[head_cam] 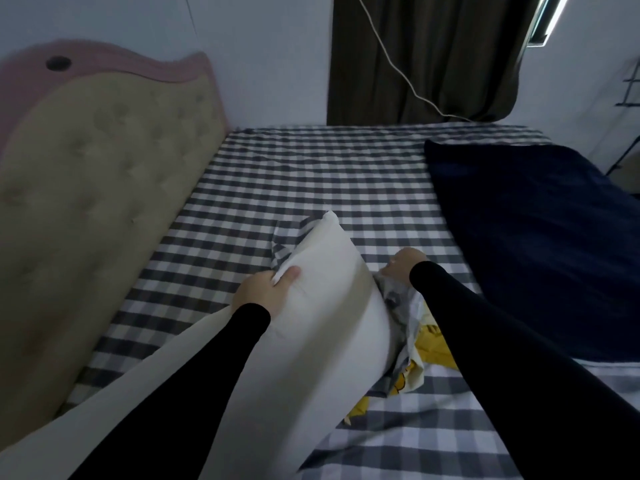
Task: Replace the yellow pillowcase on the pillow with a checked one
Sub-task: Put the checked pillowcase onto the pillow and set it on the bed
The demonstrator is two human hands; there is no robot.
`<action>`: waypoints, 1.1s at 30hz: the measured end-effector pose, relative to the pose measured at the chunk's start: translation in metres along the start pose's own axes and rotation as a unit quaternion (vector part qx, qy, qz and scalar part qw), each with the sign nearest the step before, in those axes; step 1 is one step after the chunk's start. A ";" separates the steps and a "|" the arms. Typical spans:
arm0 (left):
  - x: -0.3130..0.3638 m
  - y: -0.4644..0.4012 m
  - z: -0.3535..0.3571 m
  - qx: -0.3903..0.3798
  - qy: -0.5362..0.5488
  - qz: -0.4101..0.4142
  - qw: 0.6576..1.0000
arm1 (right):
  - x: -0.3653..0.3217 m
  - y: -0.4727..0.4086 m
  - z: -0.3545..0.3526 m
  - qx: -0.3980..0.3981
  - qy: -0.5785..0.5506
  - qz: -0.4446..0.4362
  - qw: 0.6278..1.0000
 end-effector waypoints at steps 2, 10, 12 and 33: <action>0.000 -0.002 -0.002 -0.011 0.001 0.011 1.000 | 0.001 -0.005 0.000 -0.005 -0.031 0.014 0.999; 0.014 -0.008 -0.003 -0.057 -0.026 0.105 0.993 | -0.037 -0.014 -0.014 0.039 -0.161 -0.044 0.985; 0.013 -0.008 -0.002 -0.100 -0.002 0.129 0.987 | -0.047 -0.014 -0.021 0.037 -0.202 -0.050 0.977; -0.027 0.004 -0.002 -0.145 -0.036 0.085 0.985 | -0.045 0.071 0.113 -0.073 -0.181 -0.245 0.950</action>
Point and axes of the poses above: each hand's wrist, its own y-axis away from the middle knuckle, its own z-axis out of the palm, x = y × z, the point moved 2 cm from there along -y, towards the middle knuckle, and after that the axes turned 6 degrees about z, right-handed, at the moved point
